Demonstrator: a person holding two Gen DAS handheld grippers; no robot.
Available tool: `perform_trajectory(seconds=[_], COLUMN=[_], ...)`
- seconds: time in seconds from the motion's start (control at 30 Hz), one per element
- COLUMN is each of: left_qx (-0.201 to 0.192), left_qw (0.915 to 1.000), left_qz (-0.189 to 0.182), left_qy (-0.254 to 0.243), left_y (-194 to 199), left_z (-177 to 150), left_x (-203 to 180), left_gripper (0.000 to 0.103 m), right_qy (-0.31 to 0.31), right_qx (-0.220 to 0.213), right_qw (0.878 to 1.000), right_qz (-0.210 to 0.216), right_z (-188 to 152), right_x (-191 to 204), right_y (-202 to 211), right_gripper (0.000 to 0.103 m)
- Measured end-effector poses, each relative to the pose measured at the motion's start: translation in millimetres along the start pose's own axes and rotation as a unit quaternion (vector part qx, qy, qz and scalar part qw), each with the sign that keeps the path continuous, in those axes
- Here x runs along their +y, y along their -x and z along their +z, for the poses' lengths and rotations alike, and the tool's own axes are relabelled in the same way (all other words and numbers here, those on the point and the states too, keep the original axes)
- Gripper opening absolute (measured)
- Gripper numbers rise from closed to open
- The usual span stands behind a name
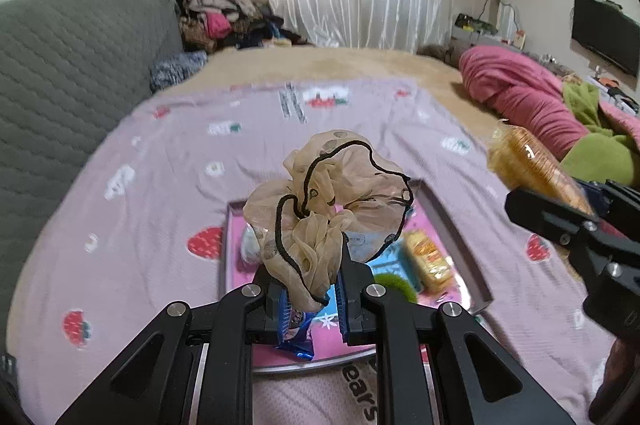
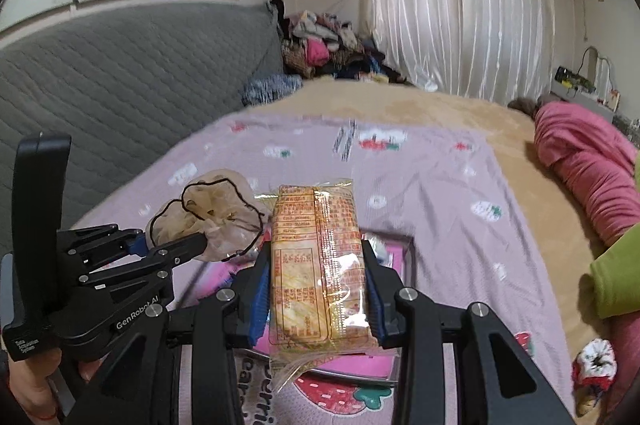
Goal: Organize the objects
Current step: 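Lift the scrunchie and biscuit packet and carry them over the tray, then lower the scrunchie into the tray while the right tool lowers the biscuit packet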
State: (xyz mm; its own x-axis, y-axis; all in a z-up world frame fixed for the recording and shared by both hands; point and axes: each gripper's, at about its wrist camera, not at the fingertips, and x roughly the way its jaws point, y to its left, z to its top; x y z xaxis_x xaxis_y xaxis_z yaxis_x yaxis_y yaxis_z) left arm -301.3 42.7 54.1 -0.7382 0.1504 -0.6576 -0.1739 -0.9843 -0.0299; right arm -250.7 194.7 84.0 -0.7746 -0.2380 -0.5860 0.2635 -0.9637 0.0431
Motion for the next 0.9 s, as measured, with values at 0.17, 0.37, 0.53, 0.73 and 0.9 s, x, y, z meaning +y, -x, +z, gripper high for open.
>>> perform_trajectory(seconds=[0.17, 0.37, 0.53, 0.73, 0.9], left_qx=[0.029, 0.048, 0.051, 0.06, 0.063], left_qw=[0.9996, 0.9987, 0.9985, 0.9981, 0.9978], left_qz=[0.004, 0.005, -0.007, -0.012, -0.016], left_qy=[0.004, 0.014, 0.014, 0.011, 0.011], left_y=[-47, -75, -87, -98, -102], left_z=[-20, -45, -56, -59, -64], left_x=[9, 19, 15, 12, 12], left_gripper=[0.018, 0.018, 0.018, 0.019, 0.019], right_qy=[0.001, -0.005, 0.008, 0.015, 0.018], right_qx=[0.034, 0.058, 0.074, 0.08, 0.085], right_qw=[0.999, 0.998, 0.997, 0.997, 0.996], right_qz=[0.005, 0.014, 0.005, -0.01, -0.019], right_z=[-22, -44, -58, -65, -69], right_x=[-3, -5, -3, -2, -3], right_y=[-49, -92, -116, -132, -144], right_gripper=[0.04, 0.04, 0.04, 0.04, 0.04])
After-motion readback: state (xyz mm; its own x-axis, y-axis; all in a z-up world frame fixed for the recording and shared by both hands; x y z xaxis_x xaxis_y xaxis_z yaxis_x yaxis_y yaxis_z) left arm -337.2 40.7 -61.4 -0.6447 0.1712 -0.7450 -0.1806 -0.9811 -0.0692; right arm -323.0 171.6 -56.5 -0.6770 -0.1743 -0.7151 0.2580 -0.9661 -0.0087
